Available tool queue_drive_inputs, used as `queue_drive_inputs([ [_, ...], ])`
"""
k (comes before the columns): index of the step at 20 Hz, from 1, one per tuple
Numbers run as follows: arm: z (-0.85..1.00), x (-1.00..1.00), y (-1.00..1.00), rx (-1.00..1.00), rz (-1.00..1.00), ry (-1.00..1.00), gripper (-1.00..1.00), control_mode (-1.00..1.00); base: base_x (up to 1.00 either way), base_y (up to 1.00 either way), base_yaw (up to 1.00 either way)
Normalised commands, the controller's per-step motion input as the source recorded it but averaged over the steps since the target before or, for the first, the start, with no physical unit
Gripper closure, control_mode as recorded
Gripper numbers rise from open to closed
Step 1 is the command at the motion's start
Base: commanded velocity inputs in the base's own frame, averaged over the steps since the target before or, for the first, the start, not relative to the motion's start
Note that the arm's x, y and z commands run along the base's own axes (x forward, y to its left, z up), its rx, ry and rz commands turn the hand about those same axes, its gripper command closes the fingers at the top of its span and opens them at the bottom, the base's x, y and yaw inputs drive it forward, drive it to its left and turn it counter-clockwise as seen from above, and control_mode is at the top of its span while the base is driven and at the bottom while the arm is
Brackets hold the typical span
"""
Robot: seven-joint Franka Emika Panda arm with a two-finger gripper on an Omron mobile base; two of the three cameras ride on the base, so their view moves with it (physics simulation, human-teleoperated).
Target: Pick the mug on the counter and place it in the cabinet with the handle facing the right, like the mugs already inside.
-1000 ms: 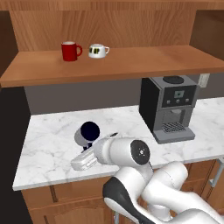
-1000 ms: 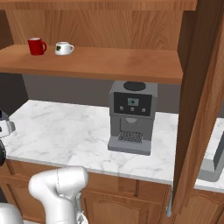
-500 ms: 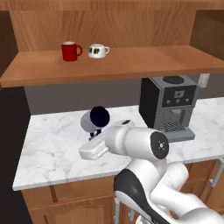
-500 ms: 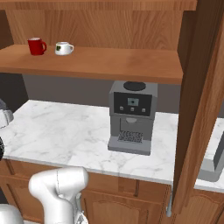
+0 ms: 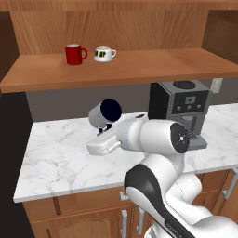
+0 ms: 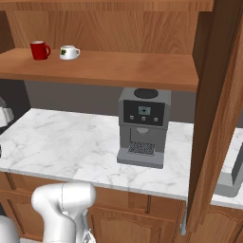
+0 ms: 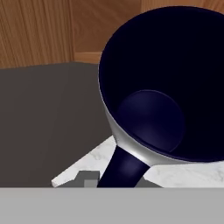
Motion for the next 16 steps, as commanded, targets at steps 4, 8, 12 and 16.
queue_drive_inputs([
  [4, 0.37, -0.07, 0.00, 0.03, 0.00, 0.00, 1.00, -1.00, 0.00, 0.00, 0.00],
  [8, 0.22, 0.00, -0.06, 0.08, 0.00, 0.04, 1.00, -1.00, 0.00, 0.00, 0.00],
  [12, 0.23, 0.00, -0.11, 0.08, 0.00, 0.05, 1.00, -1.00, 0.00, 0.00, 0.00],
  [16, 0.29, 0.00, -0.20, 0.07, 0.00, 0.03, 1.00, -1.00, 0.00, 0.00, 0.00],
])
